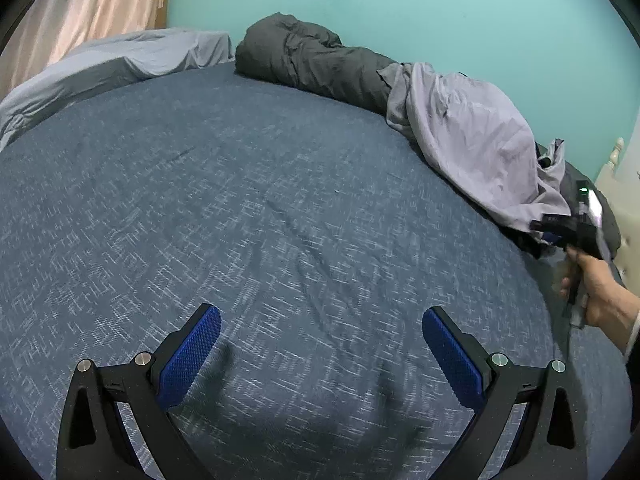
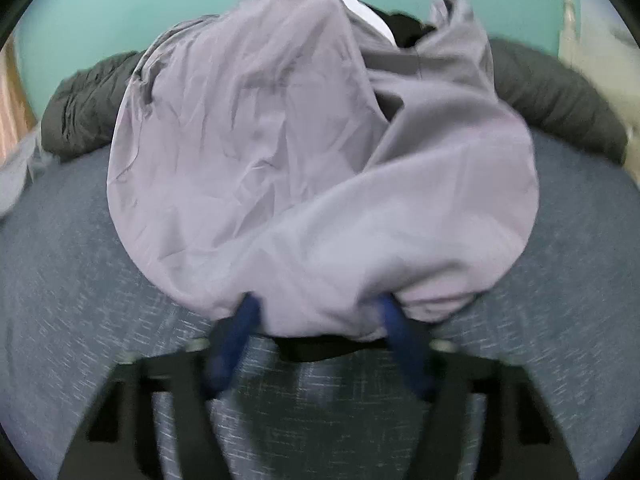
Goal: Fold clothes
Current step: 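Reach the right tool to the grey jacket and close on its hem, then pull the grey jacket off the pile with the right tool, spreading it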
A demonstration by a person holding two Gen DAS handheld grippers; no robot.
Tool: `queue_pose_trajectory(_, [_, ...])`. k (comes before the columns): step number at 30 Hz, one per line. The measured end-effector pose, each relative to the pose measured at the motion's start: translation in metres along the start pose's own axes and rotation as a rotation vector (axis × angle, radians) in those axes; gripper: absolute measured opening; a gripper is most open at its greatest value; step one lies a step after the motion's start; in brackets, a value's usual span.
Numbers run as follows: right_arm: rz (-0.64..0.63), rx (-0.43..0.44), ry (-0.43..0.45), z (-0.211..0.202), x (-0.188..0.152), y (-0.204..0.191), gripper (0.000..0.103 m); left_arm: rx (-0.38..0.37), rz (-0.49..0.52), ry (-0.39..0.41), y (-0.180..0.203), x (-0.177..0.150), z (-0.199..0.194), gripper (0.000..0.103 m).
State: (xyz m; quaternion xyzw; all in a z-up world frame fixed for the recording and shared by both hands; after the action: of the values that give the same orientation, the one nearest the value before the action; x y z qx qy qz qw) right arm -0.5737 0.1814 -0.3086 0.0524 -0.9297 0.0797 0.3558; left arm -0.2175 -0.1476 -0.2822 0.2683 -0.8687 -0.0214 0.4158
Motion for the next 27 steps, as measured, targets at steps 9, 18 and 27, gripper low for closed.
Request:
queue_pose_trajectory(9, [-0.057, 0.106, 0.077, -0.067, -0.011, -0.009, 0.004, 0.007, 0.025, 0.028, 0.000, -0.007, -0.011, 0.103])
queue_pose_trajectory(18, [-0.143, 0.272, 0.126, -0.181, -0.047, -0.043, 0.003, 0.000, 0.015, 0.051, -0.004, -0.010, -0.038, 0.103])
queue_pose_trajectory(27, [-0.211, 0.351, 0.177, -0.314, -0.070, -0.061, 0.003, -0.021, 0.071, 0.126, 0.006, -0.028, -0.097, 0.103])
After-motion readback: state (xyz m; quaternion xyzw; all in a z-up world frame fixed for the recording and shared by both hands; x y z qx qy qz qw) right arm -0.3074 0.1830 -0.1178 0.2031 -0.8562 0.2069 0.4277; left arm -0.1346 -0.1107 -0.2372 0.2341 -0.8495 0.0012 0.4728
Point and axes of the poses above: each gripper's, at about its wrist camera, not at the fingertips, and z roughly the way its jaws point, y to its right, x to its top, the point moved 1 cm from there along z, roughly the way its jaws point, and after that the axes turned 2 degrees about -z, right-handed, at the moved point
